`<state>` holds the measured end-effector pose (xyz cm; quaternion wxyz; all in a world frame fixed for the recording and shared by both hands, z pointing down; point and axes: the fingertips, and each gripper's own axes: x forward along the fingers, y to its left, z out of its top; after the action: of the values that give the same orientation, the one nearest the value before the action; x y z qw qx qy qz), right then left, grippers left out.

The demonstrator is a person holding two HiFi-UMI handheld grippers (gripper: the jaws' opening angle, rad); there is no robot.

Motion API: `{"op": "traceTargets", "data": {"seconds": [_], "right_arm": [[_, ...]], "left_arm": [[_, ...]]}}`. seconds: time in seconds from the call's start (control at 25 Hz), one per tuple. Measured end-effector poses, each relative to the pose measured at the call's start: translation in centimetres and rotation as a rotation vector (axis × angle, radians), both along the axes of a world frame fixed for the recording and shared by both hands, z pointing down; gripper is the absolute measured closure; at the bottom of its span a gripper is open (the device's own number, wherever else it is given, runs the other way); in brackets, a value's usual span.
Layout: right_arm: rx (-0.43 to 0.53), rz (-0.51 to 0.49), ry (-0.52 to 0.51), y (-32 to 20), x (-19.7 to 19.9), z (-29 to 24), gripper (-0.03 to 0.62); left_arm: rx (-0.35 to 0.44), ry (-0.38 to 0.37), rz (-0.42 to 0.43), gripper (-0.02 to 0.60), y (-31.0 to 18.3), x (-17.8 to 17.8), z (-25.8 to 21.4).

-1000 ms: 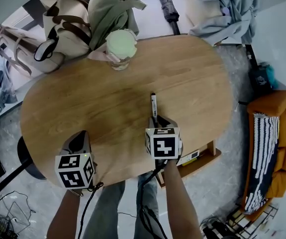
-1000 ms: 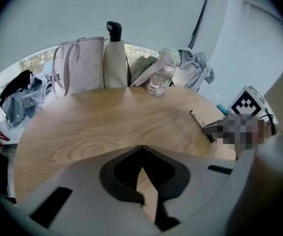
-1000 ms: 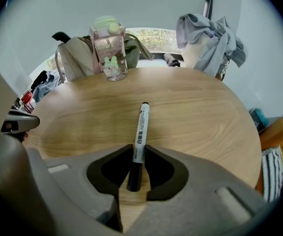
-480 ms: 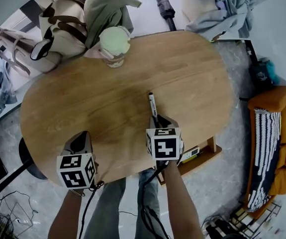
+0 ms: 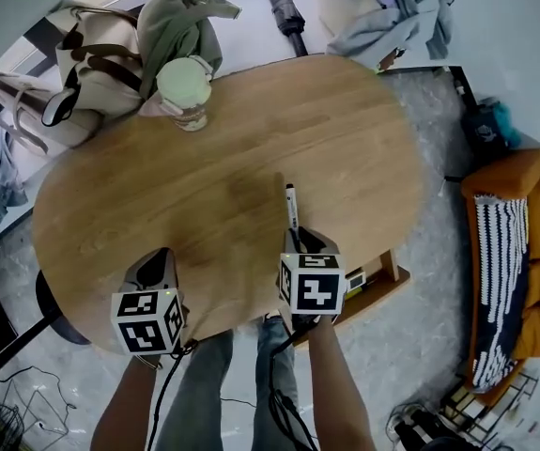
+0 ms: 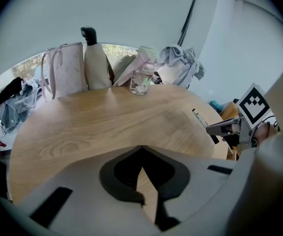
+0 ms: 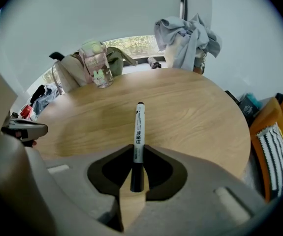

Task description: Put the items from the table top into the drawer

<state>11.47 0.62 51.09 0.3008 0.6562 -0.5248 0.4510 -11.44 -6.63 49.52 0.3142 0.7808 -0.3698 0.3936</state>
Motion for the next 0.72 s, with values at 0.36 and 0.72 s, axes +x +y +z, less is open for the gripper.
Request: {"op": "traceTargets", "data": {"seconds": [0.36,0.72], "right_arm": [[-0.002,0.104,-0.003,5.2,2.7,-1.2,0.525],[-0.002,0.188,0.009,11.3,6.5,-1.6,0.525]], "left_arm": [[-0.001,0.012,0.06,0.589,2.8,4.6,-1.0],[-0.002,0.01,0.143,0.589,7.1,9.5,-1.3]]}}
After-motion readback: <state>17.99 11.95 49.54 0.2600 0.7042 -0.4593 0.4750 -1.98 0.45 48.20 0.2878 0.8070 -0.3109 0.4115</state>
